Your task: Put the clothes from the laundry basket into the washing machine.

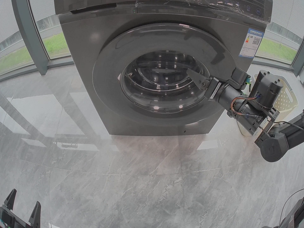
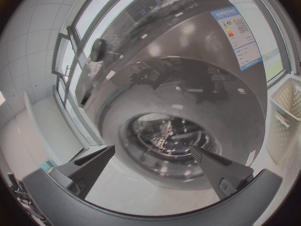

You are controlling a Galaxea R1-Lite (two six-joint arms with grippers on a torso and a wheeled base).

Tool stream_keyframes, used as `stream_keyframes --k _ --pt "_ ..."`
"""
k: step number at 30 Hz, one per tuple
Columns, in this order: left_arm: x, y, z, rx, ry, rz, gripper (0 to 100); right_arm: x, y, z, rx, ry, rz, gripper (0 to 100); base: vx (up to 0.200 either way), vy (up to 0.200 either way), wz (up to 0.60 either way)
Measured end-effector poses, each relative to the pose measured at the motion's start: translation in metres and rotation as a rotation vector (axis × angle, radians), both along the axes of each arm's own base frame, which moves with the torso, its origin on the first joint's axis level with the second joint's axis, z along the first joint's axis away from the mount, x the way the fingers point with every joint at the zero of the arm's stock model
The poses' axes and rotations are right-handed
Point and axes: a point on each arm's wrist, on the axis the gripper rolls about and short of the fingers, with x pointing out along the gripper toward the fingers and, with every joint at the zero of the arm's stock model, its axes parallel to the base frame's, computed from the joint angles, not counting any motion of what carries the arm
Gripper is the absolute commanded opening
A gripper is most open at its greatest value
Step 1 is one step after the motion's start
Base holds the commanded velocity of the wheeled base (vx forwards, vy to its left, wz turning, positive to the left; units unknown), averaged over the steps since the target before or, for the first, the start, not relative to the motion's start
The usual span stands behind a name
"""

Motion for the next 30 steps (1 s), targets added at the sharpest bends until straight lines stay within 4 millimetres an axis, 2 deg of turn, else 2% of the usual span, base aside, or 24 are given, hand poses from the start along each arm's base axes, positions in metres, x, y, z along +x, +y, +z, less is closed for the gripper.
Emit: stream_keyframes --k 8,11,15,18,22,27,30 --pt "0.000 0.000 0.000 0.004 0.002 -0.005 100 0.009 -0.031 0.014 -0.026 0.008 -0.070 100 0.000 0.000 0.00" --pt "0.000 0.000 0.000 0.004 0.001 -0.005 100 0.010 -0.038 0.012 -0.058 0.048 -0.094 100 0.000 0.000 0.00" --pt "0.000 0.000 0.000 0.002 0.001 -0.005 100 -0.003 -0.042 0.007 -0.080 0.043 -0.109 100 0.000 0.000 0.00" --pt "0.000 0.000 0.000 0.000 0.001 -0.004 100 -0.030 -0.041 0.004 -0.069 -0.017 -0.074 100 0.000 0.000 0.00" --pt "0.000 0.000 0.000 -0.001 0.001 -0.004 100 -0.072 -0.043 -0.023 -0.153 0.096 0.030 100 0.000 0.000 0.00" --pt "0.000 0.000 0.000 -0.002 0.002 -0.003 100 -0.128 -0.068 -0.042 -0.212 0.170 0.100 100 0.000 0.000 0.00" --pt "0.000 0.000 0.000 -0.002 0.002 -0.004 100 -0.154 -0.087 -0.050 -0.231 0.199 0.093 100 0.000 0.000 0.00"
